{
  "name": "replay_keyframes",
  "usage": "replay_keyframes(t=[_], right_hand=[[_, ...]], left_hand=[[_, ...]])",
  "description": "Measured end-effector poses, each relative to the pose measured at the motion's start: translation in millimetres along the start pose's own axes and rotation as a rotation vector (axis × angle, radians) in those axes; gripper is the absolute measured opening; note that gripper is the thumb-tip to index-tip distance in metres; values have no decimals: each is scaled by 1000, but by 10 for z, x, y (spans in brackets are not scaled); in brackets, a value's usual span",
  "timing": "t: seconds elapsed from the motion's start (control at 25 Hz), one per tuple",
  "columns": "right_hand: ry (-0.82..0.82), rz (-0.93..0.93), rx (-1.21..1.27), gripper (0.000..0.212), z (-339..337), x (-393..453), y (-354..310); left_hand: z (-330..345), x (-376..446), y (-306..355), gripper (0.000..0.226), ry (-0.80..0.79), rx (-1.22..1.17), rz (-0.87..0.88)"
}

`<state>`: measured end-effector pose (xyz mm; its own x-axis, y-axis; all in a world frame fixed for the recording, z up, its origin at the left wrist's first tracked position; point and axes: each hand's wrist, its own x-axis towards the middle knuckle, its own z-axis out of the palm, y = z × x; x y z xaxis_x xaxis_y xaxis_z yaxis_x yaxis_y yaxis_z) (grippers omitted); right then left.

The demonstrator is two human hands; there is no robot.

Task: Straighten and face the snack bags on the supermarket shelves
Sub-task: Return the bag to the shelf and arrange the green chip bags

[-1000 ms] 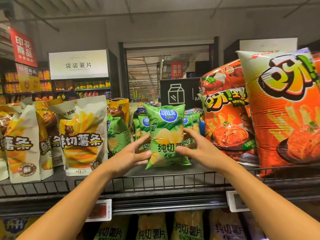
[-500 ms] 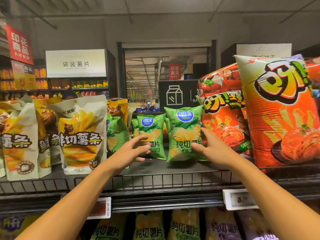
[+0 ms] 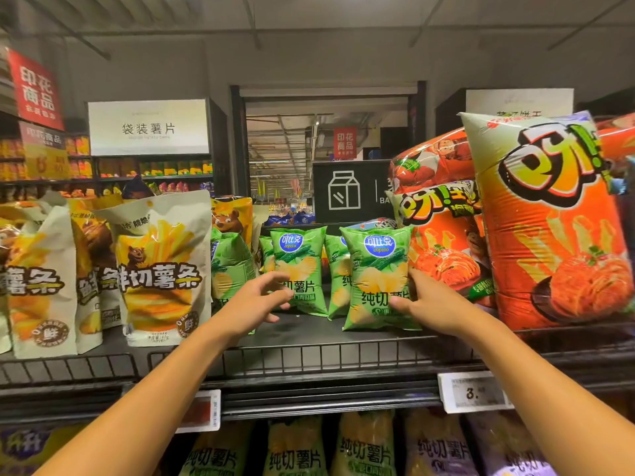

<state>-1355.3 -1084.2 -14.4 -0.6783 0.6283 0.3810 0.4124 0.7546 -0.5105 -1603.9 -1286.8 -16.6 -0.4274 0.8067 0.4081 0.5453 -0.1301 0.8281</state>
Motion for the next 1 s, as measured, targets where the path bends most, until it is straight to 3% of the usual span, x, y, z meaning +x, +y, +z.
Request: replay_keyframes(t=[0.12, 0.24, 0.44, 0.56, 0.68, 0.84, 1.0], right_hand=[[94, -12, 60, 77, -8, -19, 1], [269, -17, -47, 94, -16, -59, -37], [510, -211, -25, 67, 12, -127, -279], [462, -299, 22, 62, 90, -82, -606], [388, -363, 57, 65, 243, 49, -988], [163, -277, 176, 76, 543, 363, -1461], [-32, -186, 238, 88, 982, 685, -1820]], left_hand=[[3, -10, 14, 24, 4, 5, -4], [9, -10, 31, 25, 19, 9, -4], [4, -27, 64, 33, 85, -11, 48], [7, -52, 112, 39, 142, 7, 73], [-188, -134, 115, 28, 167, 63, 95], [-665, -393, -59, 9, 314, 287, 72], [-838, -530, -216, 16, 484, 259, 2]])
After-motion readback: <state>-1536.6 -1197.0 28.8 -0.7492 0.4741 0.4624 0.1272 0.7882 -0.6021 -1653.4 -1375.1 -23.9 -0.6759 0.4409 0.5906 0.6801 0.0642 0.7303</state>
